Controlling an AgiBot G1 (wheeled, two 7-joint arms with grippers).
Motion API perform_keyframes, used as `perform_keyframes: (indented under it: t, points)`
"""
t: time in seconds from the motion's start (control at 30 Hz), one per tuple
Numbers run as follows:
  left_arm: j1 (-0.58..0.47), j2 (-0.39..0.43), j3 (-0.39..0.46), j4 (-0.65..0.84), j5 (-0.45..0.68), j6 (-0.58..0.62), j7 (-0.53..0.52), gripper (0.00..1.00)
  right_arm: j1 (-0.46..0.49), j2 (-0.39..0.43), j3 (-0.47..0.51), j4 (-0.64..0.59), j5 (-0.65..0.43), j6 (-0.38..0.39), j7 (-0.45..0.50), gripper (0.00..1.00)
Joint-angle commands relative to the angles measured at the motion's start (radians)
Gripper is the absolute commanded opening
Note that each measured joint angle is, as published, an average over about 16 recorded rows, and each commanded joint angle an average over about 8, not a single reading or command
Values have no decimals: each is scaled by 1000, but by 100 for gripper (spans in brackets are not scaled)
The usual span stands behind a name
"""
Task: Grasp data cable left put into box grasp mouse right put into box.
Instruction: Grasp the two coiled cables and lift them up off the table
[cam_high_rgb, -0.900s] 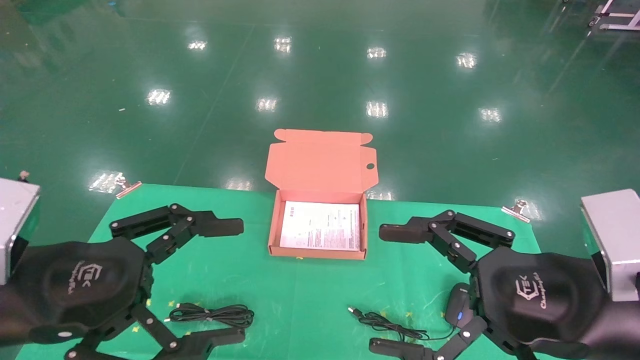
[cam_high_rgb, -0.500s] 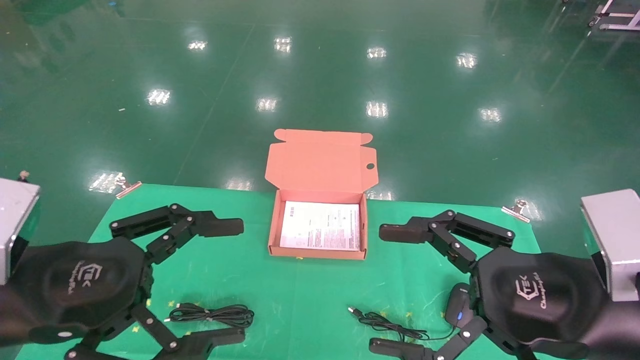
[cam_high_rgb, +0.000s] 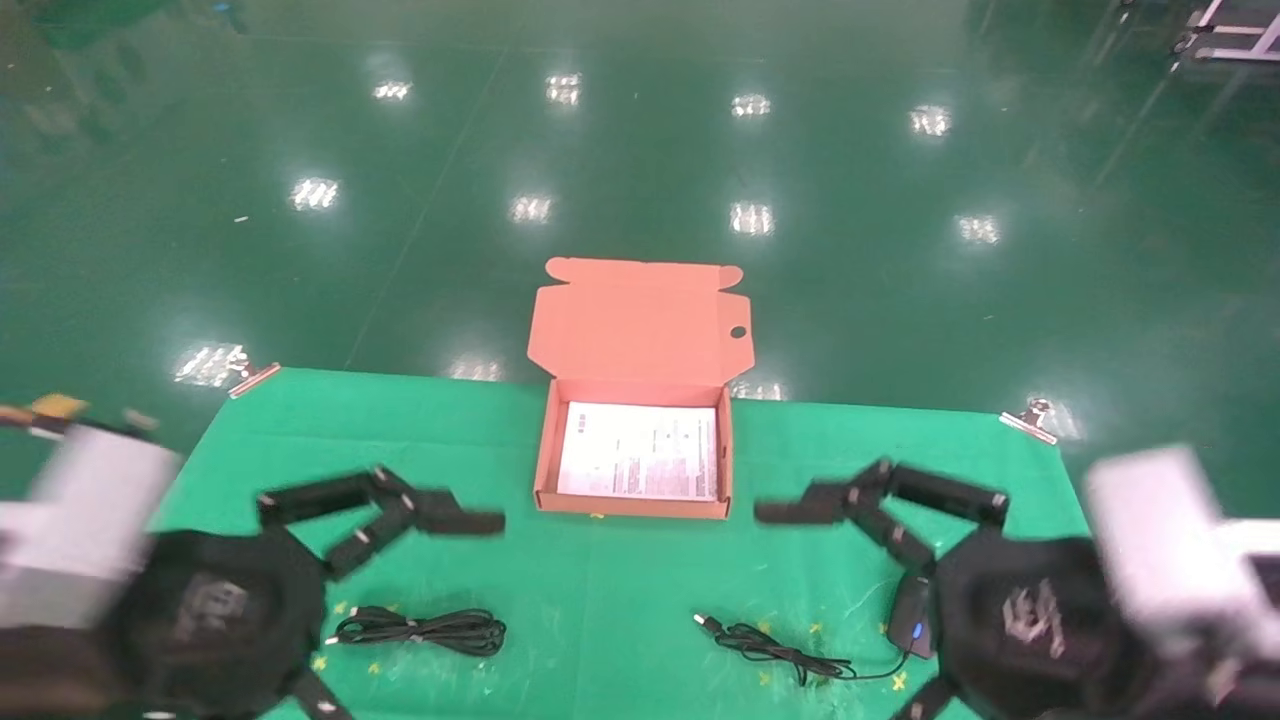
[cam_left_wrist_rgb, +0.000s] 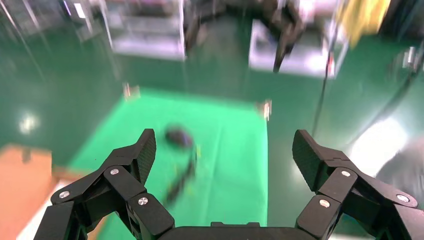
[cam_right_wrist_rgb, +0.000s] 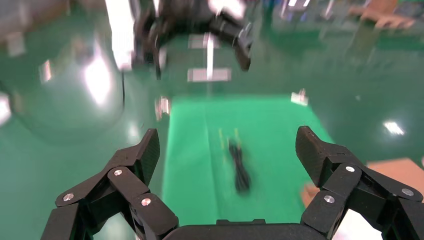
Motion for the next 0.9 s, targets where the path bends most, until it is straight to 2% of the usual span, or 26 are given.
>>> perform_keyframes:
  t: [0.03,0.23,0.43,0.63,0.9]
  points:
    - [-40,0,33,-6,66,17,-19,100,38,5,-20,18,-72,-16,-13,100]
    - [-172,53,177,-12,311,23,-31,100,221,-49,-231,31,-371,-41,-148,100]
    - [-243,126,293,2,534,-4,-18,100,319,-108,-416,32,-589,-17,-209,100]
    - [-263,197,366,46,713,-50,-17,100,324,-165,-509,32,-766,40,-193,100]
    - [-265,283,422,192,843,-106,-26,100,263,-221,-558,27,-930,151,-115,100]
